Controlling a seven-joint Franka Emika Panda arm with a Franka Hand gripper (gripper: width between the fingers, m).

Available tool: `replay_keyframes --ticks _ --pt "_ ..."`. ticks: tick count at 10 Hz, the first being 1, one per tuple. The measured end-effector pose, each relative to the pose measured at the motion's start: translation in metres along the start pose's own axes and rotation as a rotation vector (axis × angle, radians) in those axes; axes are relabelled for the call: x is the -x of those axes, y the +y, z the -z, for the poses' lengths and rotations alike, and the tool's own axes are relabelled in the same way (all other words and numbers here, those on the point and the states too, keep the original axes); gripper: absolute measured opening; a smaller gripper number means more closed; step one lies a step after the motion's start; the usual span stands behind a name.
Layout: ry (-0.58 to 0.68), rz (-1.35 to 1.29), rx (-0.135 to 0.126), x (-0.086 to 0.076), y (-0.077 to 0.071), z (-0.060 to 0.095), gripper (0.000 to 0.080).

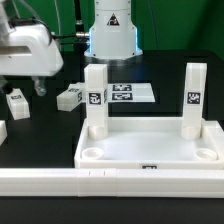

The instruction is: Assemble desk

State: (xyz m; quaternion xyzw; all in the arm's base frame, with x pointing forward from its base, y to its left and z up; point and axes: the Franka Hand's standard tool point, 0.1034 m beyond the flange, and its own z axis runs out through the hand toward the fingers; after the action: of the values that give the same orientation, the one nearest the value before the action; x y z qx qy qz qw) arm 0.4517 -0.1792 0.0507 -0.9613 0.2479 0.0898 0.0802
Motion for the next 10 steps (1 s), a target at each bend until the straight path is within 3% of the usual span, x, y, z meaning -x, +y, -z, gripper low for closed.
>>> replay_keyframes --ticks 2,5,6,7,10 --pt "-0.001 0.0 -0.001 0.003 -0.013 -0.001 0.0649" --pt "-0.054 -0.003 -0.013 0.009 -0.013 -0.004 0.0649" --pt "-0.151 -0.01 -0.04 0.015 -0.014 -0.005 0.0649" --pt "-0.174 -0.008 -0.043 0.014 -0.016 -0.006 0.0649" --pt "-0.367 -0.021 -0.07 0.031 -0.021 -0.013 0.0649"
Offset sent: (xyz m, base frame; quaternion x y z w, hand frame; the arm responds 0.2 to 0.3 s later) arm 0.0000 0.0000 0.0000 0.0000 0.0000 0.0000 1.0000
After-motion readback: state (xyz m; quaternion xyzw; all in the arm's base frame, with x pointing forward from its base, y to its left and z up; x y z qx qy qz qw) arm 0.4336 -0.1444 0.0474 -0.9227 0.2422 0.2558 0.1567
